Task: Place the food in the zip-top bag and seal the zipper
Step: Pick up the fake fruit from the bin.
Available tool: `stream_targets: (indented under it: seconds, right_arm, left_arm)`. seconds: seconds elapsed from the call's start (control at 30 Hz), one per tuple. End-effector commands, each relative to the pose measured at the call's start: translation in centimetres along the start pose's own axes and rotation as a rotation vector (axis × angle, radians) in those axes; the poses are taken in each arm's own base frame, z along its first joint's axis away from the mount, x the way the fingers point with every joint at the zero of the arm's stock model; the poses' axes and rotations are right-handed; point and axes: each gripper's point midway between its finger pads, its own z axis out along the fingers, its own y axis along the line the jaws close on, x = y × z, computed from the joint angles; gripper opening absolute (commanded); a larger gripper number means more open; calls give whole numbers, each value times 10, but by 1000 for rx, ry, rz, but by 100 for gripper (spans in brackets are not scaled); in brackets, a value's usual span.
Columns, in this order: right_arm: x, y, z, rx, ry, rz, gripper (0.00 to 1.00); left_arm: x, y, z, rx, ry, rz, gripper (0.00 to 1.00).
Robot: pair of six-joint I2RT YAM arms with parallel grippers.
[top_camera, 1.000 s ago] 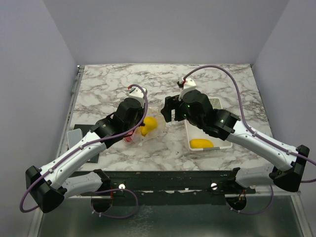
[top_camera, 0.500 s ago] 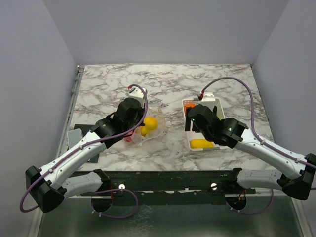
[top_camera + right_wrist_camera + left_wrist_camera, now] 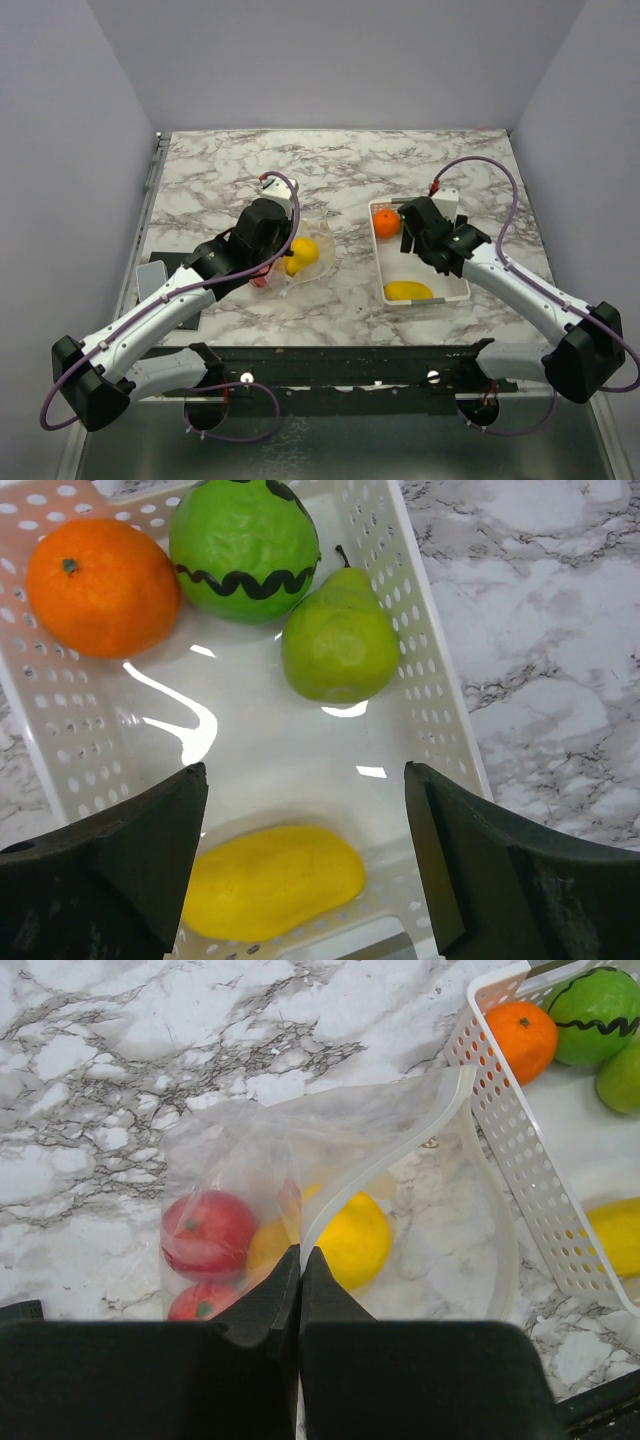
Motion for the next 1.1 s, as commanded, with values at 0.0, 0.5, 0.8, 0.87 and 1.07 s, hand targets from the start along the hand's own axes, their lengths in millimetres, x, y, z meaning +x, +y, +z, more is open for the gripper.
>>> stream_targets:
  seconds: [0.0,0.5,0.8,0.87,1.07]
  right_arm:
    - [-3,7,25,5,15,-15,86]
    - [-4,2,83,101,71,-97,95]
    - [-2,4,109,106,96,-127,97]
    - [0,4,113,107,102,-129,97]
    - [14,3,121,115,126,-138,95]
  left_arm:
    - [1,1,2,0,-2,5,0]
    - [2,1,3,-1,2,7,0]
    - [3,1,4,-1,4,12,0]
    - [3,2,4,-3,5,12,0]
    - [2,2,4,-3,3,12,0]
